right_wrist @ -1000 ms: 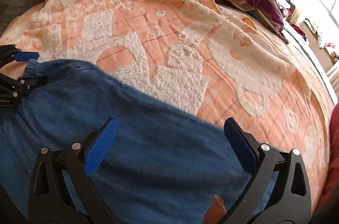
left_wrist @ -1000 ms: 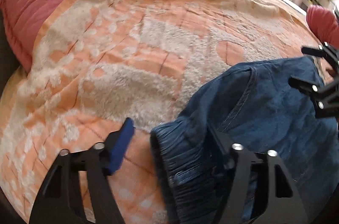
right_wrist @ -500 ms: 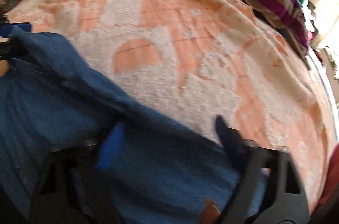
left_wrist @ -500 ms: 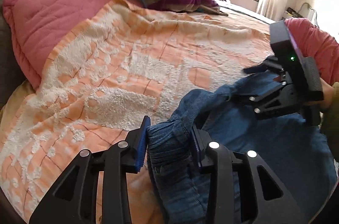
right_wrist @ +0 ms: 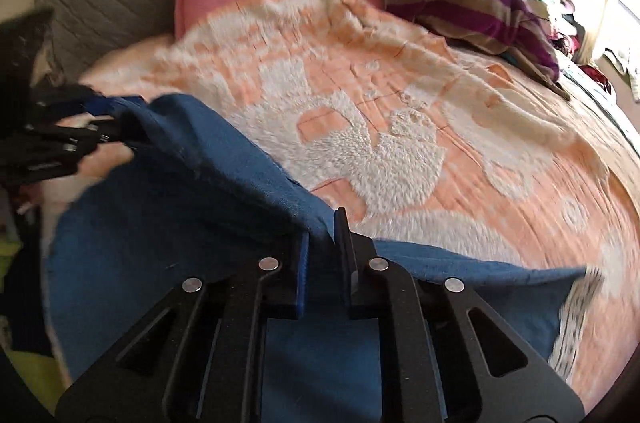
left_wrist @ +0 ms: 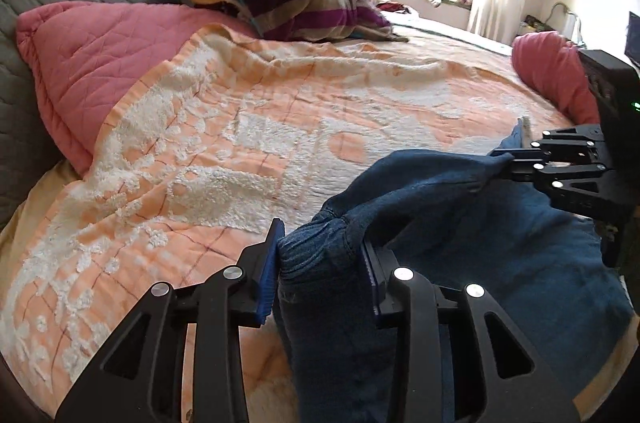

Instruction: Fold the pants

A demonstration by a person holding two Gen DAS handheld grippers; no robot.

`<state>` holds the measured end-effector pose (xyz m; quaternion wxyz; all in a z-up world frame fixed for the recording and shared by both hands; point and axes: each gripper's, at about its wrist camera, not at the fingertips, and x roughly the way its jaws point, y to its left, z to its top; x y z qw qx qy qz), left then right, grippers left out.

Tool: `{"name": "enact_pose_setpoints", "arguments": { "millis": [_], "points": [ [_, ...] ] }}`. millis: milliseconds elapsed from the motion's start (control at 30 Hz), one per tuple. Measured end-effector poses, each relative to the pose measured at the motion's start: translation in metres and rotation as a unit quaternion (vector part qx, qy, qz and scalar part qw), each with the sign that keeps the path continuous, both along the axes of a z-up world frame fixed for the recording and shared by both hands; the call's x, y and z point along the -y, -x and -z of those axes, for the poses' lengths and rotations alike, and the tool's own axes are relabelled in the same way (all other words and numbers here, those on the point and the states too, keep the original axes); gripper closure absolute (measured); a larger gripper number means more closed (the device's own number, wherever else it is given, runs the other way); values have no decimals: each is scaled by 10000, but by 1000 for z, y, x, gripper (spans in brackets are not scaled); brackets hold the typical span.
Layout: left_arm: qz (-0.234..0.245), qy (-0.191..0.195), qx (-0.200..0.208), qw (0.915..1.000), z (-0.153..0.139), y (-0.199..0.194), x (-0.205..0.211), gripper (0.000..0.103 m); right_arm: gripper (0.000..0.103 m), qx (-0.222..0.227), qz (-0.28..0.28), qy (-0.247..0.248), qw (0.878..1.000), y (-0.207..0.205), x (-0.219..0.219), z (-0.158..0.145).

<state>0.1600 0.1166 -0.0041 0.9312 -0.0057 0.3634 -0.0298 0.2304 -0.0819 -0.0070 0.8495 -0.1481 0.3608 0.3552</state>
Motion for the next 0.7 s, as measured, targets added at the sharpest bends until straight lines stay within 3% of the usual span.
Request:
{"name": "enact_pose_setpoints", "arguments": {
  "millis": [333,467,700],
  "points": [
    [338,178,-128,9992,-11,60,6,70,100,-43,-439,-461,9980,115,20,-18],
    [423,326,-291,9981,-3,88,2,70,100,-145,-687,-275,9971,155,13,-5],
    [373,132,-690,9968,17,112,1,67,100,-597,-832,-240,9945,184,5,20]
  ]
}}
